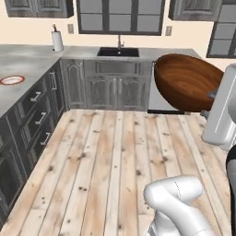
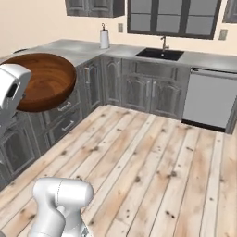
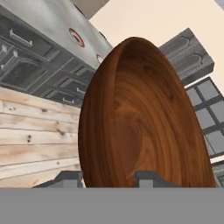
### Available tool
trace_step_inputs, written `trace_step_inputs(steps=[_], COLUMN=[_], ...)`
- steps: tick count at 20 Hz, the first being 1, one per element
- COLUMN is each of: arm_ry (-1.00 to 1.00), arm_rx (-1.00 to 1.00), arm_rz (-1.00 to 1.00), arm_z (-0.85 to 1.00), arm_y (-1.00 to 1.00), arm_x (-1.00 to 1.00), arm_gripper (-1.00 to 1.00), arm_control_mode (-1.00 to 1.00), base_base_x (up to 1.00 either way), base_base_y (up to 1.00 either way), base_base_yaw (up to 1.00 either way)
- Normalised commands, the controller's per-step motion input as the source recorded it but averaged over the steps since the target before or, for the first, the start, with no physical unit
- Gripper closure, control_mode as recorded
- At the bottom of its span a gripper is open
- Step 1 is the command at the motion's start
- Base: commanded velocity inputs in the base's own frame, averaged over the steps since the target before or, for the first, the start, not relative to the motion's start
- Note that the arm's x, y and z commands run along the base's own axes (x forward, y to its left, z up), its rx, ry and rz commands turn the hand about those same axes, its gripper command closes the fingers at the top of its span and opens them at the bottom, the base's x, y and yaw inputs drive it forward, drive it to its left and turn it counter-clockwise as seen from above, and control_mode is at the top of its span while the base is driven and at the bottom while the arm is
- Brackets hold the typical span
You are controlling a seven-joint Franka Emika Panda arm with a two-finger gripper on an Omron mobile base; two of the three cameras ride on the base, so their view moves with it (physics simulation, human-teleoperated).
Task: Move the bowls from the cabinet to the plates on the dining table.
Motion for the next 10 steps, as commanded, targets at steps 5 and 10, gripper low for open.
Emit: trace_step_inputs(steps=[5, 10], arm_ry=[0.0, 0.0], arm_rx=[0.0, 0.0], arm_rz=[0.0, 0.0], arm_z=[0.0, 0.0], arm_y=[0.0, 0.0], arm_x=[0.0, 0.0], arm_gripper=[1.0, 1.0], arm_control_mode=[1.0, 1.0], base_base_x=[0.46, 0.48], base_base_y=[0.0, 0.0], base_base_yaw=[0.42, 0.42])
